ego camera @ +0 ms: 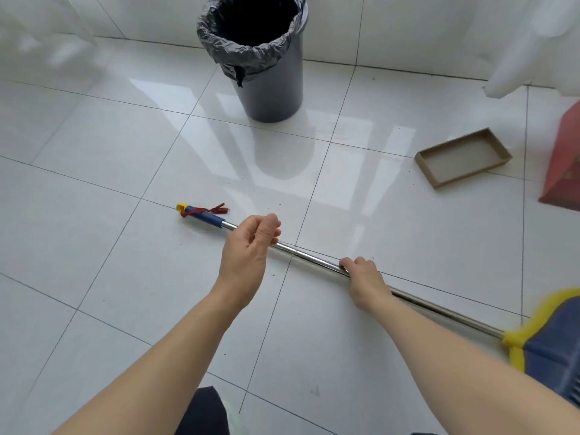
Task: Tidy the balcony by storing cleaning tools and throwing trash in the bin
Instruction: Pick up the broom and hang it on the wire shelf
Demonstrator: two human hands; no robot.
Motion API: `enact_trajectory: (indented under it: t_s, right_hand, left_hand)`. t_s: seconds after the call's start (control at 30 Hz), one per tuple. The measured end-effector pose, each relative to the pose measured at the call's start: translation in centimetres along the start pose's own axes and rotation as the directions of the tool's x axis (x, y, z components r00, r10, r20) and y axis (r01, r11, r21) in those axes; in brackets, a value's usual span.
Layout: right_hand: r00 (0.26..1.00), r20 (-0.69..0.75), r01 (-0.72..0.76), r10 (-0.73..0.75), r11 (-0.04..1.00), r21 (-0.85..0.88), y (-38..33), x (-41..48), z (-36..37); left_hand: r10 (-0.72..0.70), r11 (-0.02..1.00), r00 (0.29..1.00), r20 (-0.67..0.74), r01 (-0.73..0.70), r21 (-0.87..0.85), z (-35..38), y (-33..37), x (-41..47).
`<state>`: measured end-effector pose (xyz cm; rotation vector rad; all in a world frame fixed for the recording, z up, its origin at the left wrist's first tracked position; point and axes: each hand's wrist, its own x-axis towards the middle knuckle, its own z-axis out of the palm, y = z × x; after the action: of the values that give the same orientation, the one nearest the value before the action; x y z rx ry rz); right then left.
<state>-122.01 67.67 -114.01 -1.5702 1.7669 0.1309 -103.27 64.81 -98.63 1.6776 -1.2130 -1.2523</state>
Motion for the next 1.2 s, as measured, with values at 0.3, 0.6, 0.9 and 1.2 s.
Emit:
enact_trajectory:
  t_s: [0.3, 0.6, 0.9, 1.2]
  right_hand:
    - [0.979, -0.205, 0.026, -0.008, 0.996, 0.085, -0.8, -2.9, -7.3]
    - [0.970, -0.233, -0.012, 0.067, 0.973, 0.230, -7.2, -14.6, -20.4]
    - [0.995, 0.015, 0.100, -0.103, 0.985, 0.142, -23.2, -26.7, -38.0]
    - [0.894, -0.104, 0.399, -0.436, 0.668, 0.628, -50.1, -38.9, -59.9]
  left_hand:
    - [-0.162, 0.987, 0.972, -0.171, 0.158, -0.038, -1.6, 3.7, 3.9]
    - [-0.218, 0.950, 0.960, -0.176, 0.167, -0.264, -5.4, 23.8, 2.2]
    - [-0.175, 0.920, 0.961, -0.216, 0.081, -0.384, -16.2, 46.5, -5.5]
    - [-0.042, 0.935, 0.976, -0.216, -0.038, -0.353, -30.1, 61.0, -14.1]
